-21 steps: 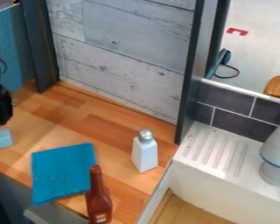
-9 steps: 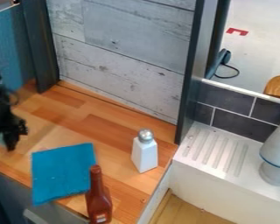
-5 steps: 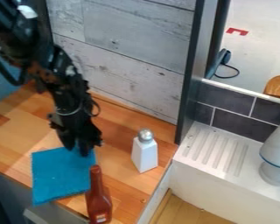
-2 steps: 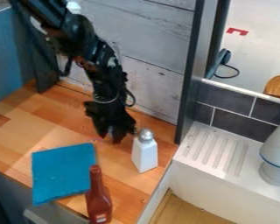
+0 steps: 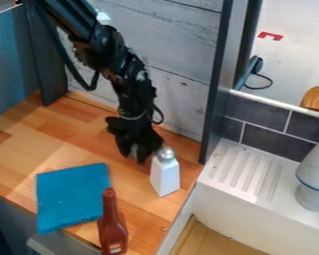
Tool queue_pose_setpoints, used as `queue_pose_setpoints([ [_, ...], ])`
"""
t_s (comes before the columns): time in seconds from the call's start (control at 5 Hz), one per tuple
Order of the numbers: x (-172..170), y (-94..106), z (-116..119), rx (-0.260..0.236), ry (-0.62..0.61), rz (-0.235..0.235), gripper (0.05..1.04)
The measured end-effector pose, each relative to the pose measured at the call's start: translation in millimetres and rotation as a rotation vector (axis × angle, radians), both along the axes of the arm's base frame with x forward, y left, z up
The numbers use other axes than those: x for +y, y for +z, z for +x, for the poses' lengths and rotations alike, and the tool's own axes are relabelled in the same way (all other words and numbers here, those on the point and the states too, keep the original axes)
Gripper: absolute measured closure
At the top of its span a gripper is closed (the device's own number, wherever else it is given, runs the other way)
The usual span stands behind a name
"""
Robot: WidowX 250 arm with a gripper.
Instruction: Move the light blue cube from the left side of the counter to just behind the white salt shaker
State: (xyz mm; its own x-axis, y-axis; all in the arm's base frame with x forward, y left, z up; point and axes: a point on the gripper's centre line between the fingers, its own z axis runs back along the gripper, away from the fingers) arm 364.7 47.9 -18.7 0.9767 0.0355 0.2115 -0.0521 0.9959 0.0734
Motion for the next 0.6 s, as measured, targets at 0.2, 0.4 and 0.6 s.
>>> queue_pose_setpoints([
  [0.2,1,-5.2,-5,0.028,0.009,0.003,0.157],
  [0.4,-2,-2.5,-8,0.052,0.000,-0.017,0.075],
  [0.6,-6,43.4,-5,-0.034,-0.013,-0.056,0.079],
])
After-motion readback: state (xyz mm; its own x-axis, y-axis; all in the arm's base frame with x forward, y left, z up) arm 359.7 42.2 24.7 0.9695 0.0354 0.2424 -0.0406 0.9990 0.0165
